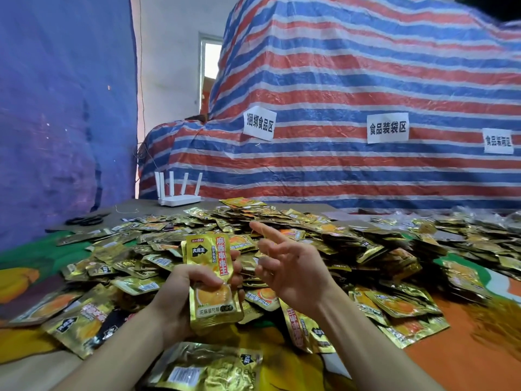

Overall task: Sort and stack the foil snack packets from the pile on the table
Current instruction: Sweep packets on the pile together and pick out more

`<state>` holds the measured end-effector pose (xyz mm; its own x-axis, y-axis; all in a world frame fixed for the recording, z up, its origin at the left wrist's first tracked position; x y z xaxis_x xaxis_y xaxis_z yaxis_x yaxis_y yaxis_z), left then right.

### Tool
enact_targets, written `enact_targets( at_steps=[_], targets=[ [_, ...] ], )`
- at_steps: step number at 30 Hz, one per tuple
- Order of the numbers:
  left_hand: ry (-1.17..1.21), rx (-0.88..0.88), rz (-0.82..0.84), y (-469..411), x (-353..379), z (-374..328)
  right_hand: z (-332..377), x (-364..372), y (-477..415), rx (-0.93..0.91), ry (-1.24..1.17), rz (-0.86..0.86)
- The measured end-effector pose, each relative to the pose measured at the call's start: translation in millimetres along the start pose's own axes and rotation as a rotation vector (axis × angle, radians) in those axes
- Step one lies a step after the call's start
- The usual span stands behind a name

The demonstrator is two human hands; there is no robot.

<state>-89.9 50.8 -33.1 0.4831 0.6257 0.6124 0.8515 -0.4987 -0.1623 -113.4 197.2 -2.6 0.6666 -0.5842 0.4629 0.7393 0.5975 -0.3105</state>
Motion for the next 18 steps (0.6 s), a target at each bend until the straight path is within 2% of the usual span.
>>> enact_targets(
  at_steps=[3, 6, 8, 13, 18],
  targets=[
    [-0.049, 0.031, -0.176, -3, -9, 1, -8, -6, -3, 0.024, 0.170, -0.138],
    [0.015, 0.206, -0.405, -1, -27, -10, -13, -12, 0, 0.009, 0.310, -0.265],
    [0.047, 0.315, -0.478, 4, -33, -19, -18, -12, 2, 0.019, 0.381, -0.304],
    [0.009, 0.388, -0.504, 8, -33, -28, -37, 7, -1, 0.105, 0.490, -0.240],
    [-0.107, 0.331, -0.492, 4, -20, -20, -46, 17, -2, 0.046, 0.555, -0.228]
  ],
)
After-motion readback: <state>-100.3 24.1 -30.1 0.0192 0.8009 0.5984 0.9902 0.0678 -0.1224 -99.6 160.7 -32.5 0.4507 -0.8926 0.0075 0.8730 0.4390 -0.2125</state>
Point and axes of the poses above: each hand's wrist, its own y-axis away from the middle knuckle, its own x-axis out of the palm, z = x × y, the point moved 5 cm from there along -y, towards the middle knuckle, and after that the axes turned 9 degrees about z, right-handed, at the moved point
